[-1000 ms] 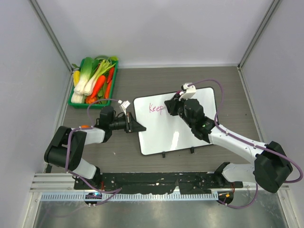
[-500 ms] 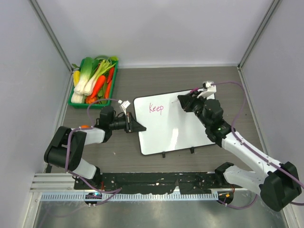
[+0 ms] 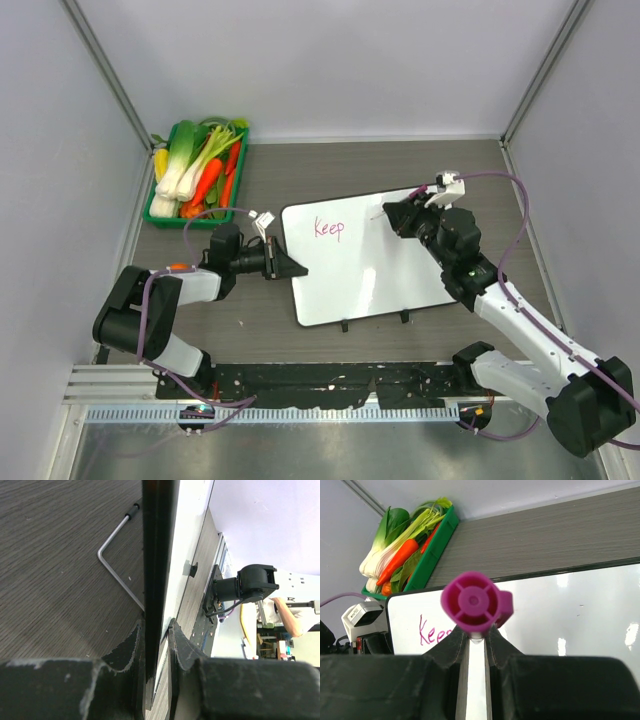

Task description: Write a sentence on the whiteboard

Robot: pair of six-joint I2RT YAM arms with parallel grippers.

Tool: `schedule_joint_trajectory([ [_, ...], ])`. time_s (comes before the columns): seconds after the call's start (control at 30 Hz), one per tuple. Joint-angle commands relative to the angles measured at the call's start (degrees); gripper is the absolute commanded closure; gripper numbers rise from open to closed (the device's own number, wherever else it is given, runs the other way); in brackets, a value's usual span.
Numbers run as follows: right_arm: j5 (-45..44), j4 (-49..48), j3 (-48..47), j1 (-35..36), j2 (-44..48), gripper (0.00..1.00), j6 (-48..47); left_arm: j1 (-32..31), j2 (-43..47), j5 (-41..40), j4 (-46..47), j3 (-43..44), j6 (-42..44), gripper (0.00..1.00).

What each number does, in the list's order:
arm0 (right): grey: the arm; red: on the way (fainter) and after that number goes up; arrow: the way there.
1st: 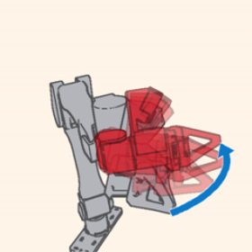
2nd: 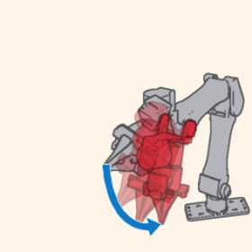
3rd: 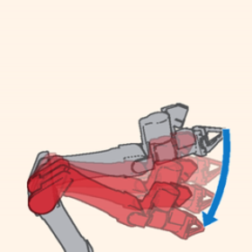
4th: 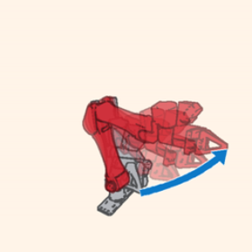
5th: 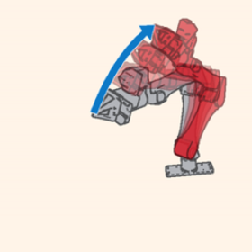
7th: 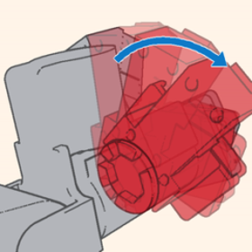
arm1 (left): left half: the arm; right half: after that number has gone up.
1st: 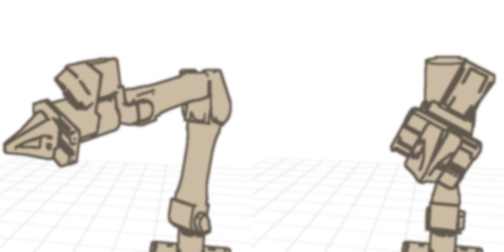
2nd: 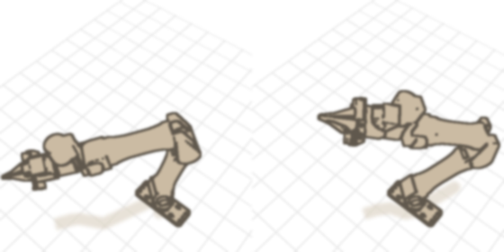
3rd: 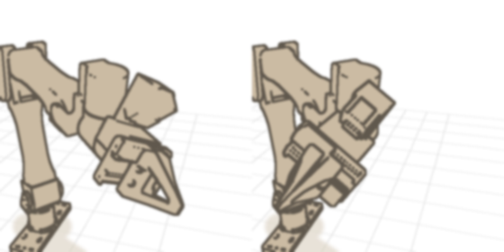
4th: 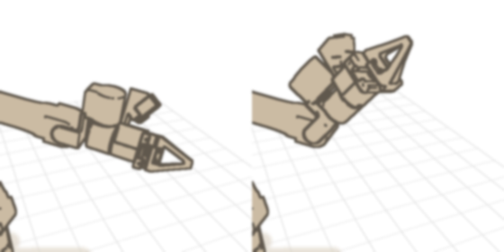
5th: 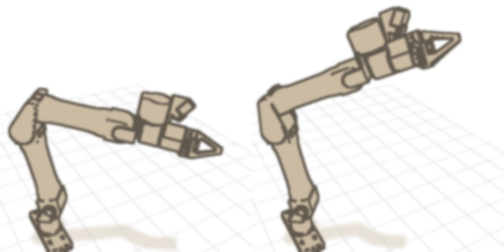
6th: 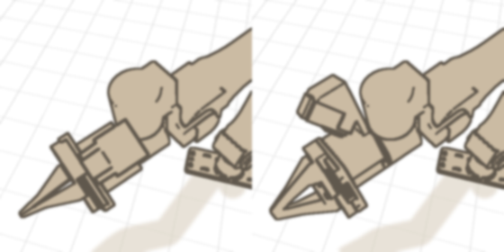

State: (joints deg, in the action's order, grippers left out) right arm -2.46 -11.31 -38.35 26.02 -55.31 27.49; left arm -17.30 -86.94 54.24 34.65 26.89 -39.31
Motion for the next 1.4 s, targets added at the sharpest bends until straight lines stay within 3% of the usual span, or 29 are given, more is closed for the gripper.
schedule_joint_trajectory([
  [0.0,1.31,-0.9,-0.15,-0.18,1.0,0.99,-1.2,-1.16,-1.22,-9.94,-7.23,-1.05,6.0,1.0],
  [0.27,0.53,-0.73,-1.55,2.18,-0.15,0.99,-2.52,-1.07,-1.31,-10.03,-7.32,-0.97,6.09,1.0],
  [0.6,-9.58,-0.2,-5.94,10.98,-4.36,0.99,-10.52,-1.07,-1.66,-9.94,-7.41,-0.79,6.09,1.0],
  [1.37,-11.87,-5.13,-7.35,11.07,-8.59,0.99,-10.26,-1.07,-1.66,-10.12,-7.67,-0.79,6.09,1.0],
])
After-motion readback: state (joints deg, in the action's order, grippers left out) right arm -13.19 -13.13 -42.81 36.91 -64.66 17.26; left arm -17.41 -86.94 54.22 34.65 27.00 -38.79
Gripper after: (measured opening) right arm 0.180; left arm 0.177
